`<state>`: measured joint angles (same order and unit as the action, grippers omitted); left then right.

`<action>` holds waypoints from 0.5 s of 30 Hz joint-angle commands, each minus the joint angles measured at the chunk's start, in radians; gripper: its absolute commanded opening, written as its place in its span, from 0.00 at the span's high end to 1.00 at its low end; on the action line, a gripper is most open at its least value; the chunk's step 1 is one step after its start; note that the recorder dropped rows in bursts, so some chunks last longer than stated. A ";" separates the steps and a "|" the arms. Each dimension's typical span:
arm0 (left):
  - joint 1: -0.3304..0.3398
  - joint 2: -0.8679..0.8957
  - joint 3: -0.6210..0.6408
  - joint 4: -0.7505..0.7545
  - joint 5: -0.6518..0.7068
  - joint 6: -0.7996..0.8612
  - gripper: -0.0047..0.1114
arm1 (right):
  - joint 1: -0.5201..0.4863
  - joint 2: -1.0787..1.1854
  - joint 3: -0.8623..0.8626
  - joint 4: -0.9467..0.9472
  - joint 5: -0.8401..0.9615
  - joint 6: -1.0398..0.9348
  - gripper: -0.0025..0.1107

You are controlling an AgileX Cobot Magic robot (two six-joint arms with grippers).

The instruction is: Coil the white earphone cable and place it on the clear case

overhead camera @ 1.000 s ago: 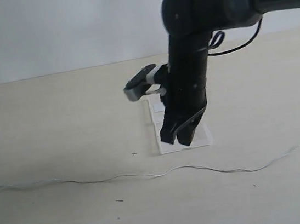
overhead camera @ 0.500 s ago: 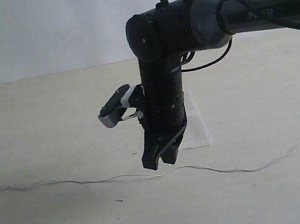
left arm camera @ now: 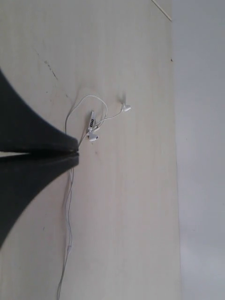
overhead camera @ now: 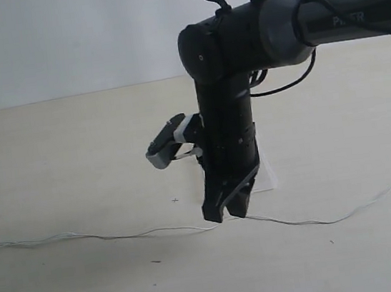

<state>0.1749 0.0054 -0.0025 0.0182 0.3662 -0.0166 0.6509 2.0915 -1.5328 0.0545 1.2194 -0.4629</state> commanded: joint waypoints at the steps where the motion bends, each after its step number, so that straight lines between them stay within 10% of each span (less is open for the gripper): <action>1: -0.005 -0.005 0.003 -0.006 -0.010 -0.005 0.96 | -0.042 -0.030 0.087 0.000 0.002 -0.035 0.90; 15: -0.005 -0.005 0.003 -0.006 -0.010 -0.005 0.96 | -0.057 -0.040 0.152 0.076 -0.127 -0.166 0.87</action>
<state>0.1749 0.0054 -0.0025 0.0182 0.3662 -0.0166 0.5974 2.0656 -1.3842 0.1381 1.1158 -0.6147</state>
